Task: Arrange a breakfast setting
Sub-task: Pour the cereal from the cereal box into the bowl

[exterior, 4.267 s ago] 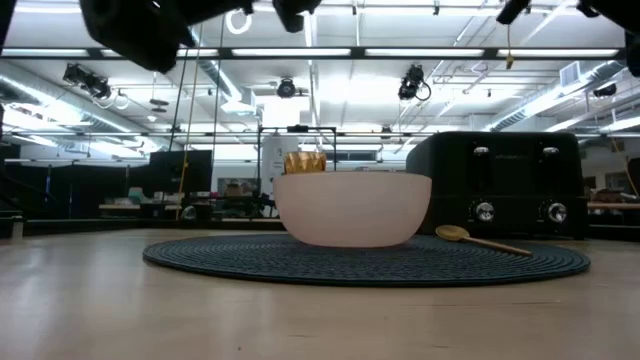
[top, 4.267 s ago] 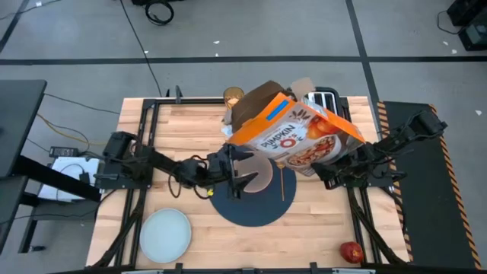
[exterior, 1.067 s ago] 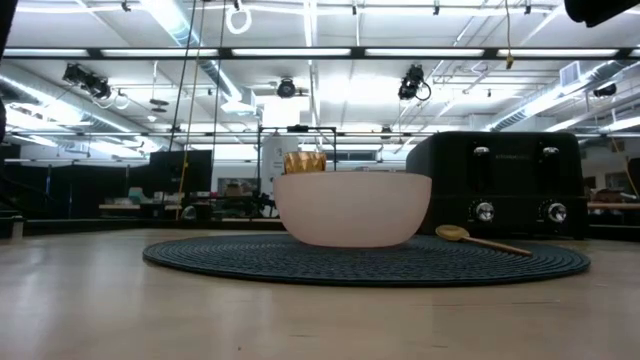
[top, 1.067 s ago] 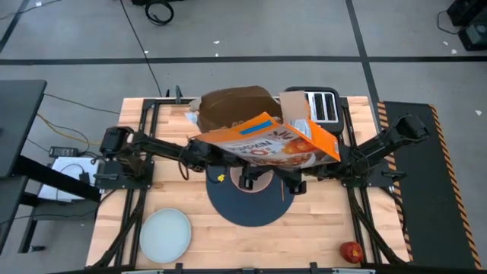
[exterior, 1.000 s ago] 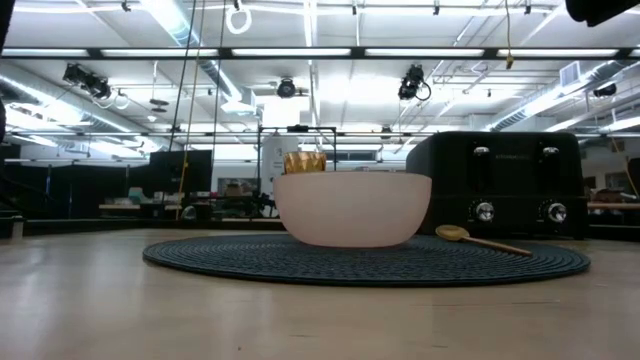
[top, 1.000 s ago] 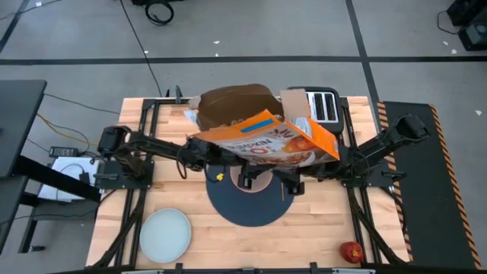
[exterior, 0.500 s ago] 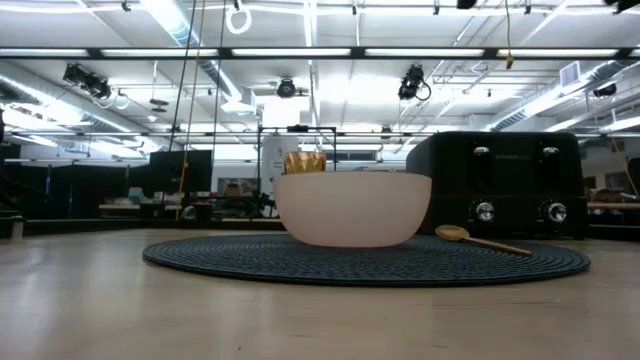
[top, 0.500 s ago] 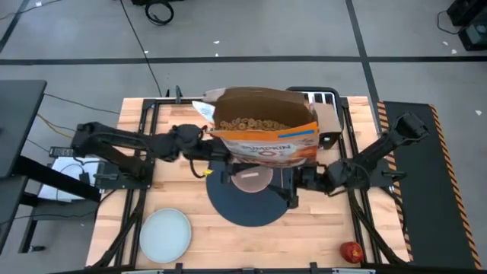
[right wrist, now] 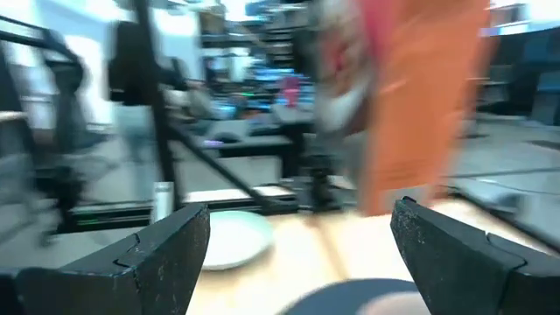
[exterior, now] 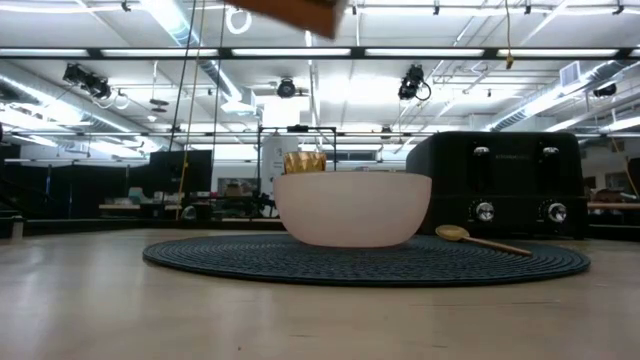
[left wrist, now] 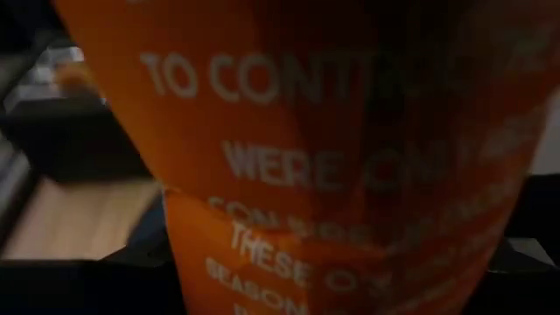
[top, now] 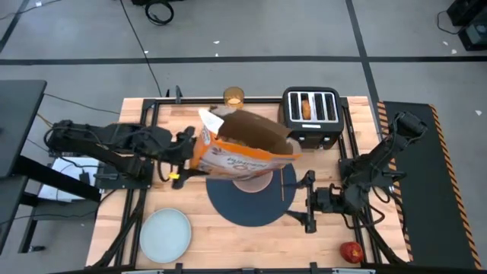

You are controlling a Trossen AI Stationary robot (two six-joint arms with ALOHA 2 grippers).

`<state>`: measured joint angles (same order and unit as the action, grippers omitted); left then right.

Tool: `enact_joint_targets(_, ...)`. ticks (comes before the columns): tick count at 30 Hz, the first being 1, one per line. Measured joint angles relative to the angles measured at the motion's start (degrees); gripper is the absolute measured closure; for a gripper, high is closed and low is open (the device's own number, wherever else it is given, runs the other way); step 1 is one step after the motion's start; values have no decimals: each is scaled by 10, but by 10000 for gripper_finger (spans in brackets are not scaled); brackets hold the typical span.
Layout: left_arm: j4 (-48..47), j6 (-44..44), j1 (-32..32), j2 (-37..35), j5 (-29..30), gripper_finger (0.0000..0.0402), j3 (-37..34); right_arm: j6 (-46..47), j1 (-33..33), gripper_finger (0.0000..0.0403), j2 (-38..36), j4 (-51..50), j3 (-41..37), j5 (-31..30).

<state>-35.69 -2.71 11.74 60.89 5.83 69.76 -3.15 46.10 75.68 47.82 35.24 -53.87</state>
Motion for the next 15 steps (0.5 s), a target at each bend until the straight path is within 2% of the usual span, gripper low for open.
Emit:
enact_joint_targets(3, -70, -42, 26, -8, 13, 123, 0, -16, 1, 44, 0, 2, 0, -56)
enact_joint_targets(7, -165, -96, 61, -6, 20, 123, 0, -21, -8, 44, 0, 6, 0, -84)
enact_joint_targets(15, -251, -151, 96, -6, 62, 123, 0, -7, -27, 44, 0, 10, 0, -87)
